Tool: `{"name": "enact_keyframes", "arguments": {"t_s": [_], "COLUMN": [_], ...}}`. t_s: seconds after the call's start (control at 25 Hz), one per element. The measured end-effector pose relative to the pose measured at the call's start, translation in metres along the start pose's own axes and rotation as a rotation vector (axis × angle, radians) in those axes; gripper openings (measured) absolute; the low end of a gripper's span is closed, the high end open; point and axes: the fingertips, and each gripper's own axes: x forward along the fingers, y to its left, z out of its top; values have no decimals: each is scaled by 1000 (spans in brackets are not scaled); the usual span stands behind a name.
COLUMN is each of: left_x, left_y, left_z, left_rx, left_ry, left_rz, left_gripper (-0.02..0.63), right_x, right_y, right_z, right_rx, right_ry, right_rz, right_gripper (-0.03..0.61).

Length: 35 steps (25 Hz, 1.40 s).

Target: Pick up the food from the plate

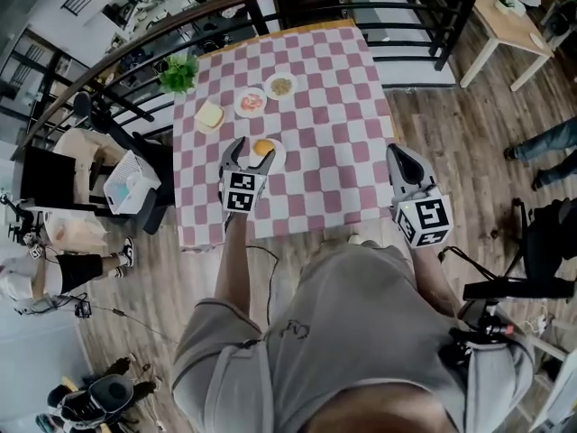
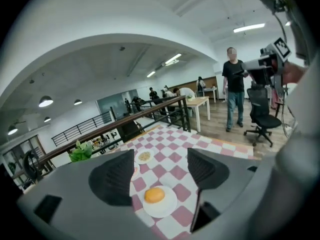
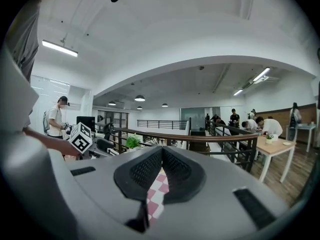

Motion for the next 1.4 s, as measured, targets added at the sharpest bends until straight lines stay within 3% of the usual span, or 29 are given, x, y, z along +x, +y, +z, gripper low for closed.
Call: {"name": "enact_keyframes", "arguments": {"t_s": [0.16, 0.52, 0.8, 1.4], "left_x": [38, 107, 146, 191], "left_y": [2, 11, 10, 4], "left_z": [-41, -117, -161, -241], "left_rx": [92, 285, 506, 732], "left_ry": [132, 339, 446, 625], "left_rz": [-98, -221, -320, -498], "left_gripper": [342, 342, 342, 342], "right_x": [-10, -23, -28, -27], "right_y": [-12, -17, -22, -21], "right_z": [-3, -12, -18, -38], "right_rx": [-6, -12, -20, -33], "right_ry": [17, 51, 84, 156], "right_rz": [-43, -85, -117, -161], "right_gripper": [14, 14, 14, 14]}}
